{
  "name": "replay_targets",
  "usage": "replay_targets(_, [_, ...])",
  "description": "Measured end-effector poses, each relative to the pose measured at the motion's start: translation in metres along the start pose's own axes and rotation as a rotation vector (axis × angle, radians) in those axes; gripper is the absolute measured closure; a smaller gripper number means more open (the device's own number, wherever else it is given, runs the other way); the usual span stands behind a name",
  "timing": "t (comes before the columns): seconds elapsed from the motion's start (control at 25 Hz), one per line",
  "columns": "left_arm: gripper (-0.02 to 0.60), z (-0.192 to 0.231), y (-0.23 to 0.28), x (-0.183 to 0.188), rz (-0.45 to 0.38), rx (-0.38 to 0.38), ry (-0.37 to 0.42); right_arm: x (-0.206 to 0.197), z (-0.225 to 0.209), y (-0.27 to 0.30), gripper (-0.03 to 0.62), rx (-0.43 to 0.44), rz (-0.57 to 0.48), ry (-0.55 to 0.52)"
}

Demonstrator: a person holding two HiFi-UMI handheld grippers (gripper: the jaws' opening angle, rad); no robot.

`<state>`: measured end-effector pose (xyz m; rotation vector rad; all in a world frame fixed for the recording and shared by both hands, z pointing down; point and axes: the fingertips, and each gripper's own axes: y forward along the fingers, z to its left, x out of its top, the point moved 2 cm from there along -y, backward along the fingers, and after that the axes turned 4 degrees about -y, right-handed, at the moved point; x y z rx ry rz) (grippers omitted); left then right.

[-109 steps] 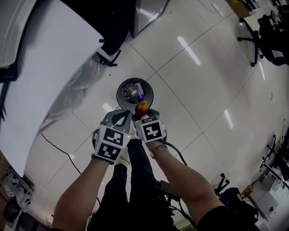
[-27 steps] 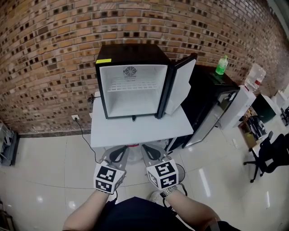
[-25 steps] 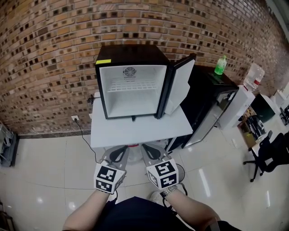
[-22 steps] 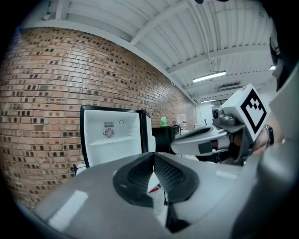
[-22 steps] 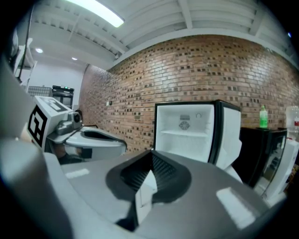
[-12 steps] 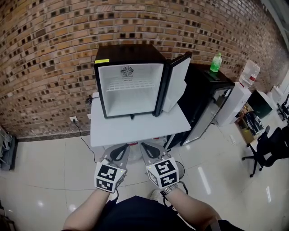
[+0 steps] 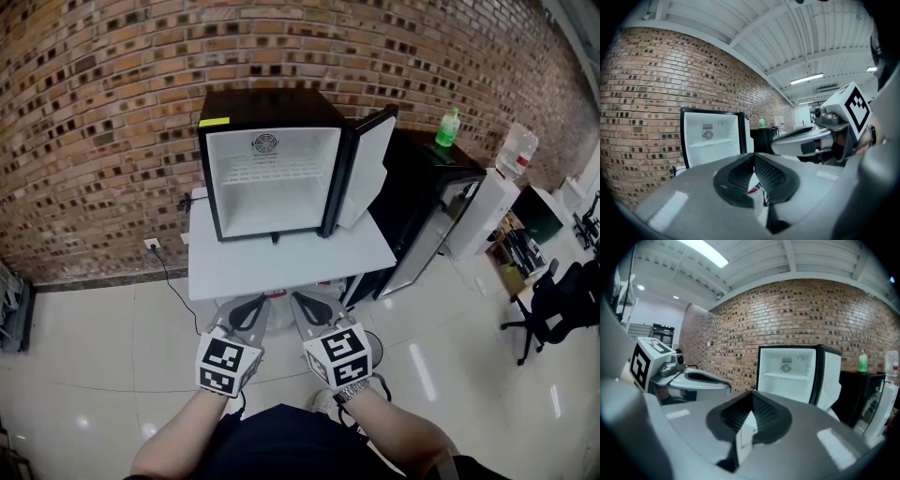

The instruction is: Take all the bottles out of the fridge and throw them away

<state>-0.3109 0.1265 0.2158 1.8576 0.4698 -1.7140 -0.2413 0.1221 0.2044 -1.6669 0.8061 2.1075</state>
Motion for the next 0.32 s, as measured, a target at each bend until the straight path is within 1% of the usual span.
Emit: replay_targets(0.32, [0.578,0.0043,-0.0006,0.0001,-0.001,-0.005,0.004,0.0,0.0018,0.003,0.592,-0.004,0.006,0.0])
